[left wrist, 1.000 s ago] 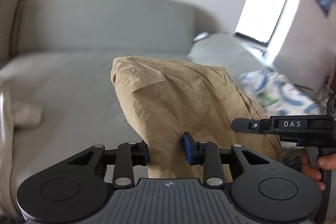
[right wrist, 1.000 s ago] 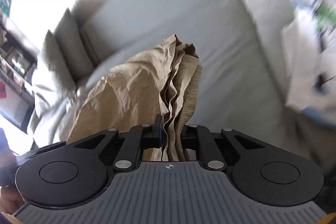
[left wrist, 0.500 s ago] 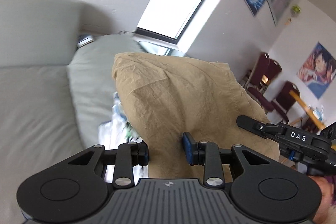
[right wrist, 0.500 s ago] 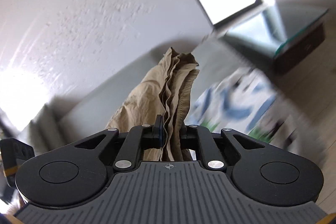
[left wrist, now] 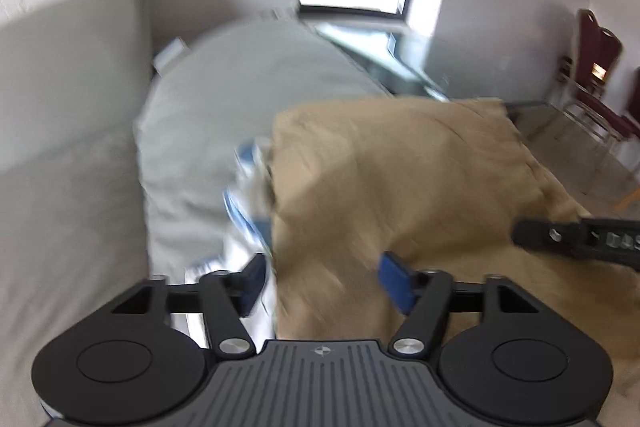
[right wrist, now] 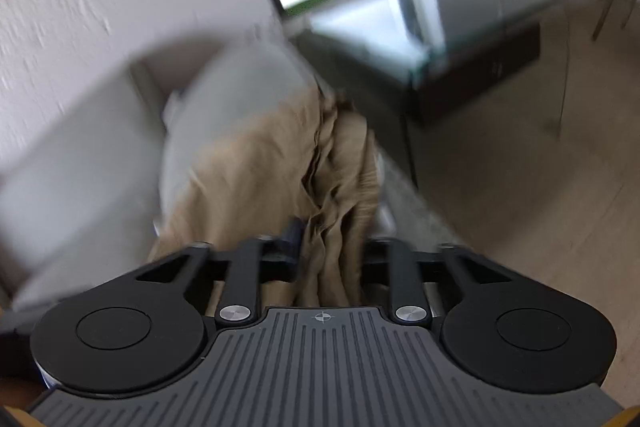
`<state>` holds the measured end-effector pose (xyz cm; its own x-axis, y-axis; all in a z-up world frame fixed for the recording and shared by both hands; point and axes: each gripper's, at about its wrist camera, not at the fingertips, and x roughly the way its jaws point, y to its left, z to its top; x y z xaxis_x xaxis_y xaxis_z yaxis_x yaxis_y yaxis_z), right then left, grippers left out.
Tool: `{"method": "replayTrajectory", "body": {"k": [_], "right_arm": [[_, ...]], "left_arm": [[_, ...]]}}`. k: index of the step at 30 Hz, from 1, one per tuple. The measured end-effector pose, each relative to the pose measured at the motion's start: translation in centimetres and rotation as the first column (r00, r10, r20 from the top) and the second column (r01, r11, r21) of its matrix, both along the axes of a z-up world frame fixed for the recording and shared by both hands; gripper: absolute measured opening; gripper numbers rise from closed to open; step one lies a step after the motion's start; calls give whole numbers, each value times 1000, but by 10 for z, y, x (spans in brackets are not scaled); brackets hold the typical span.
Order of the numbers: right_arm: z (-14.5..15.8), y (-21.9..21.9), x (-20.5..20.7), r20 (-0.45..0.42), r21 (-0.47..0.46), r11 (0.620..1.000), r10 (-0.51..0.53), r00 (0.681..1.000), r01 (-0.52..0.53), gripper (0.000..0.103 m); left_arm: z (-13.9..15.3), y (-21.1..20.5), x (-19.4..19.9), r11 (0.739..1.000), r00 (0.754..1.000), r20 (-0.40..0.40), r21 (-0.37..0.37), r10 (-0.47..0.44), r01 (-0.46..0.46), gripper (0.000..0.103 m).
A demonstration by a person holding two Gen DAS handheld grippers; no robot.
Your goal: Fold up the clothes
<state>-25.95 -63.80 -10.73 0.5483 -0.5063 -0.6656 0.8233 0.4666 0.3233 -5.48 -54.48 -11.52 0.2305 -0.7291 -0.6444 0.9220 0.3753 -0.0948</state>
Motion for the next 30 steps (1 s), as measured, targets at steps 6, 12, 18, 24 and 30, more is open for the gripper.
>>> {"method": "replayTrajectory", "body": {"k": [6,12,18,24,30], "right_arm": [[26,14,-25,108,-47,997,-49,993,54,63],[91,68,-50,249,-108,994,-1,968,29,73],[151,145,-35,255,-159,976,188,948,-151,85],[215,209,-29,171,-241,947,257,951,-213,92],[247,235,-39,-80,-257,945,191,978,-205,103]], "left_arm": [[36,42,-5,1000,999,40,-17,19,-18,84],[81,100,-17,993,995,9,57,102,-102,88],[137,169,-39,992,992,17,9,122,-123,100],[166,212,-50,993,992,-31,28,120,-119,102],[177,233,-79,994,993,-58,-1,105,-106,102]]}}
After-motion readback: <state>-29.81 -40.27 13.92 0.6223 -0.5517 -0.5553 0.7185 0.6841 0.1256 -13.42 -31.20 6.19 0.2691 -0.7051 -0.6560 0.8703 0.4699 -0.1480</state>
